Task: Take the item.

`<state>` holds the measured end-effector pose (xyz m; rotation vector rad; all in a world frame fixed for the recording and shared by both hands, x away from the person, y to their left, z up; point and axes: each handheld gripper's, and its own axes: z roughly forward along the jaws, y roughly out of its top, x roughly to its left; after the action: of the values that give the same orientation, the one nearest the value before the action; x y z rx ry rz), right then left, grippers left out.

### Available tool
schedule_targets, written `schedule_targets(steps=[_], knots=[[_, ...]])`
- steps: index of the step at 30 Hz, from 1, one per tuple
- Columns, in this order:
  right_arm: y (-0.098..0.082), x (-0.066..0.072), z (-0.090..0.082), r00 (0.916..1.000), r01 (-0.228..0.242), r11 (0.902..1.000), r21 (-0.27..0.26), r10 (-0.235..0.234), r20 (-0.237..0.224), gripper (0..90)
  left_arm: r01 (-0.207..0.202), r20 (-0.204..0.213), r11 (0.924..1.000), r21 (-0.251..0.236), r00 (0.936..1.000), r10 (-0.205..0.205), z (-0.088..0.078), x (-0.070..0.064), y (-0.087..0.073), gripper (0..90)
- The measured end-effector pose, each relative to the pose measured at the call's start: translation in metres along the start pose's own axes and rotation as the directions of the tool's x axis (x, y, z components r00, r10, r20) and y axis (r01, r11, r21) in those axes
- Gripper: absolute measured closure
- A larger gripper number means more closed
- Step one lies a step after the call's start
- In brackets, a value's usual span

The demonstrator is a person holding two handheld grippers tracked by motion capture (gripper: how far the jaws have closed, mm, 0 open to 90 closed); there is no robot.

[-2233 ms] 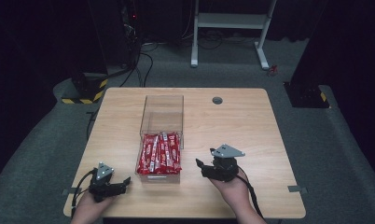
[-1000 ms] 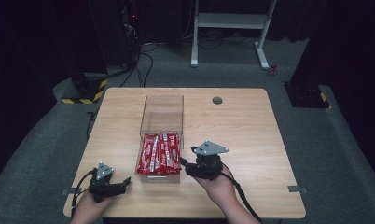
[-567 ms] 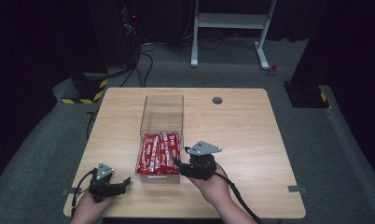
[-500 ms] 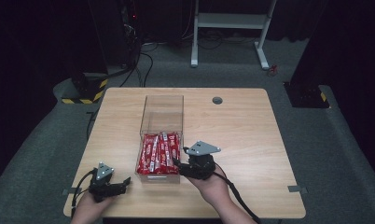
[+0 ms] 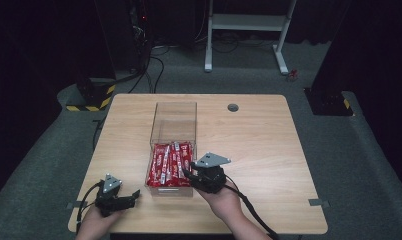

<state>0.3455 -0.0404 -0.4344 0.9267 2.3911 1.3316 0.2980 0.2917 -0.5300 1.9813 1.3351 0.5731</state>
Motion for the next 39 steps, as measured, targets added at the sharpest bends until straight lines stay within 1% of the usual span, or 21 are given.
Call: schedule_targets(steps=[3,4,5,9,16,20,22,29,36,39], knots=[[-0.001,0.001,0.000,0.9998,0.019,0.9998,-0.010,-0.019,0.012,68.8,0.000,0.000,1.0000,0.000,1.0000,0.000,0.000,0.000,0.000,14.2],[-0.001,0.002,-0.001,0.9998,0.015,0.9998,-0.010,-0.015,0.014,69.9,0.000,0.000,1.0000,0.000,1.0000,0.000,0.000,0.000,0.000,14.2],[-0.001,0.002,-0.001,0.9996,0.022,0.9997,-0.014,-0.021,0.017,70.9,-0.001,0.000,1.0000,0.000,1.0000,0.001,0.000,0.000,0.000,14.2],[-0.003,0.003,0.000,0.9998,0.015,0.9999,-0.007,-0.015,0.015,75.8,-0.001,0.000,1.0000,0.000,1.0000,0.001,0.000,0.000,0.000,14.2],[-0.006,0.003,0.002,0.9999,0.007,0.9999,-0.008,-0.007,0.012,80.3,-0.001,0.000,1.0000,0.000,1.0000,0.001,0.000,0.000,0.000,14.3],[-0.006,0.003,0.002,0.9999,0.011,0.9999,-0.009,-0.010,0.014,87.1,-0.001,0.002,1.0000,0.002,1.0000,0.001,0.000,0.000,0.000,14.3],[-0.007,0.004,0.002,0.9997,0.016,0.9998,-0.010,-0.015,0.017,88.9,-0.002,0.002,1.0000,-0.001,1.0000,0.002,0.000,0.000,0.000,14.3],[-0.009,0.005,-0.002,0.9995,0.028,0.9993,-0.025,-0.027,0.015,89.9,-0.003,0.002,1.0000,-0.003,1.0000,0.003,0.000,0.000,0.000,14.3],[-0.013,0.004,-0.005,0.9999,0.014,0.9991,-0.041,-0.014,0.004,89.9,-0.006,0.002,1.0000,0.000,1.0000,0.006,0.000,0.000,0.000,14.3],[-0.014,0.005,-0.007,0.9998,0.019,0.9986,-0.050,-0.019,0.001,89.9,-0.005,0.002,1.0000,0.000,1.0000,0.005,0.000,0.000,0.000,14.3]])
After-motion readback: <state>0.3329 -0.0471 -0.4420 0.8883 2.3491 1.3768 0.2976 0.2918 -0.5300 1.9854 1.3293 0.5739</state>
